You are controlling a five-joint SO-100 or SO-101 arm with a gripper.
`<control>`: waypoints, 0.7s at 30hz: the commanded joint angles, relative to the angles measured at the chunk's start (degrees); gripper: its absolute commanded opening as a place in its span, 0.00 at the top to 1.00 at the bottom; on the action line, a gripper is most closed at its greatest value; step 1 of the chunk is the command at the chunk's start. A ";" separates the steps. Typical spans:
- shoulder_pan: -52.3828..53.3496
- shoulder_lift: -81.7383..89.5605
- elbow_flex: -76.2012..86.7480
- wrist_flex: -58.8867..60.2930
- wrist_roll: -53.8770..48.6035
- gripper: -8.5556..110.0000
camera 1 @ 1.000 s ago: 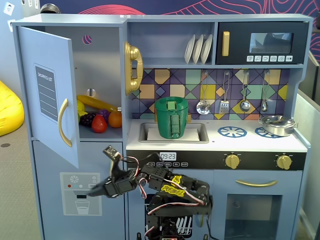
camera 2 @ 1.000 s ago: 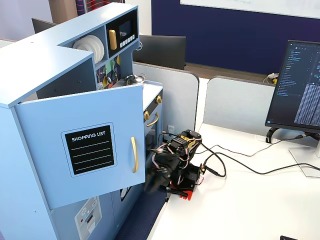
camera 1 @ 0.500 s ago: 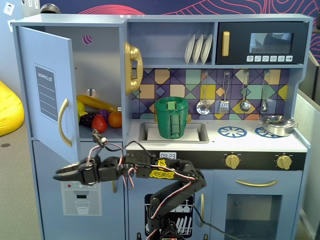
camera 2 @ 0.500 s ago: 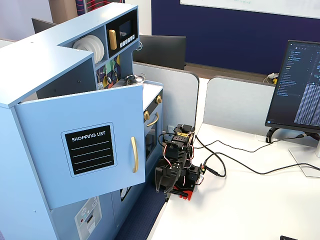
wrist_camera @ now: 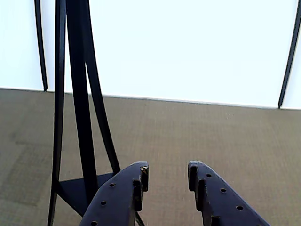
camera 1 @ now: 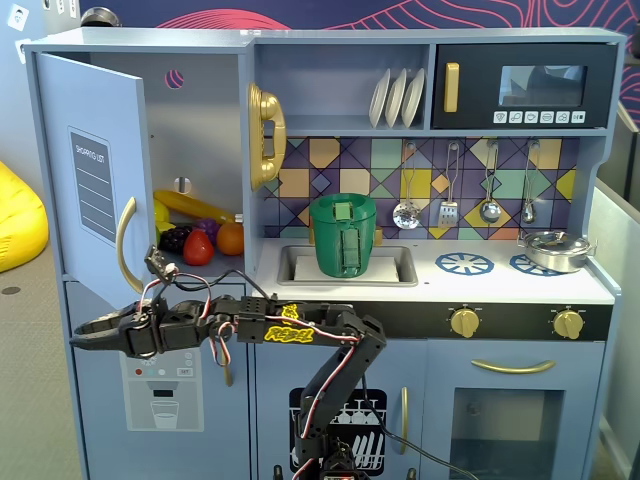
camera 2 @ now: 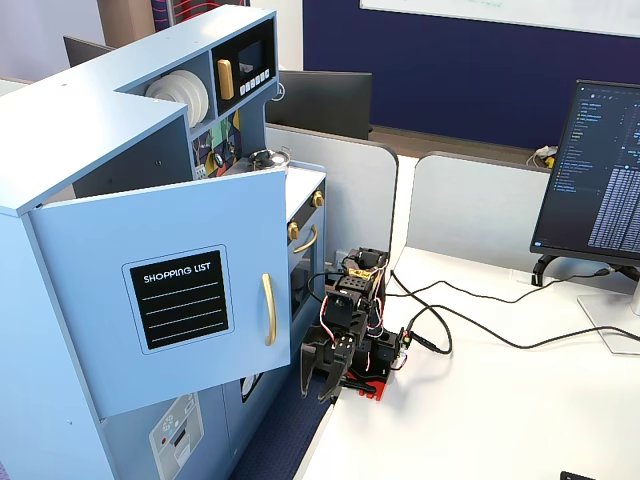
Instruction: Close the left cabinet door
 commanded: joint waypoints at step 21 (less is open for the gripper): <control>17.23 11.69 5.71 2.99 -2.02 0.93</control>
